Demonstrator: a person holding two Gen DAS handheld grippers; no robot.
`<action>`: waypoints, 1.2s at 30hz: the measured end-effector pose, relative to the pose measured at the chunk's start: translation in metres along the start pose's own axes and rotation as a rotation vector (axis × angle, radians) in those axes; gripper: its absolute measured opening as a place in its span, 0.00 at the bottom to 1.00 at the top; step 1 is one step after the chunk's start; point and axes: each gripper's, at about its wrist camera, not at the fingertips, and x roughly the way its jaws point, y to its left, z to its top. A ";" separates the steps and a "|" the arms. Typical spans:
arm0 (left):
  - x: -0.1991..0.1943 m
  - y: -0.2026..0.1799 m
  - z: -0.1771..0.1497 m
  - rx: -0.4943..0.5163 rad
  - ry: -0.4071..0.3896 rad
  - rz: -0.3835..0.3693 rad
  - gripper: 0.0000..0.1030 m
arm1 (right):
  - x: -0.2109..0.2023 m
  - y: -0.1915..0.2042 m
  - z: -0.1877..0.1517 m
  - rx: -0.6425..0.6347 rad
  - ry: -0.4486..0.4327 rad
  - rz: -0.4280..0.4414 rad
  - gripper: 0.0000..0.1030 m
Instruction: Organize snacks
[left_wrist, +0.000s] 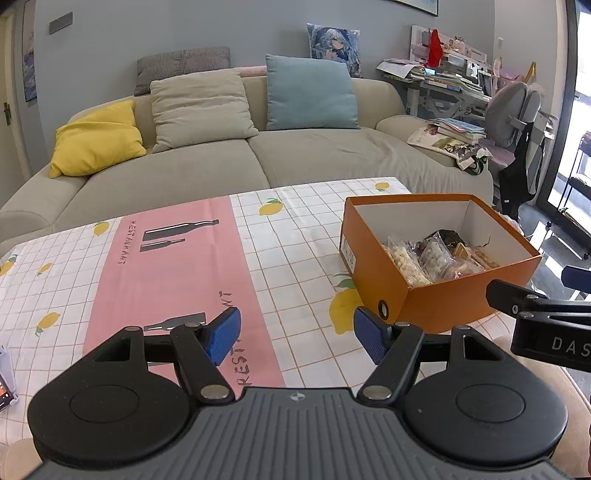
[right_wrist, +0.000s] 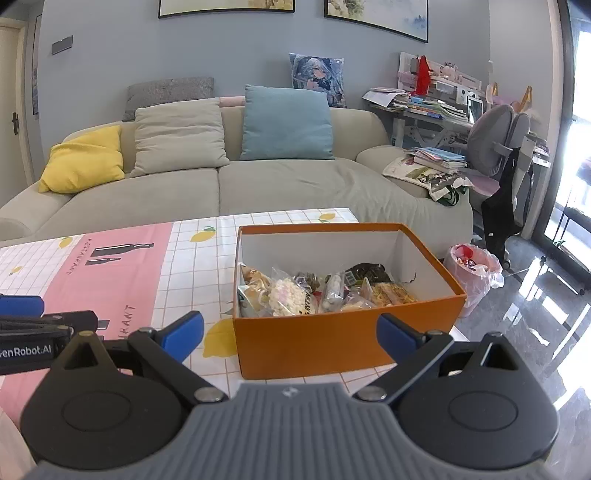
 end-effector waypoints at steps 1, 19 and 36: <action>0.000 0.000 0.000 -0.002 0.001 0.002 0.80 | 0.000 0.000 0.000 -0.001 0.000 -0.001 0.95; -0.003 0.002 0.000 -0.017 0.000 -0.002 0.80 | -0.003 0.005 0.001 -0.018 0.001 -0.003 0.97; -0.004 0.001 0.000 -0.009 0.000 0.001 0.80 | -0.002 0.006 0.000 -0.024 0.013 -0.009 0.97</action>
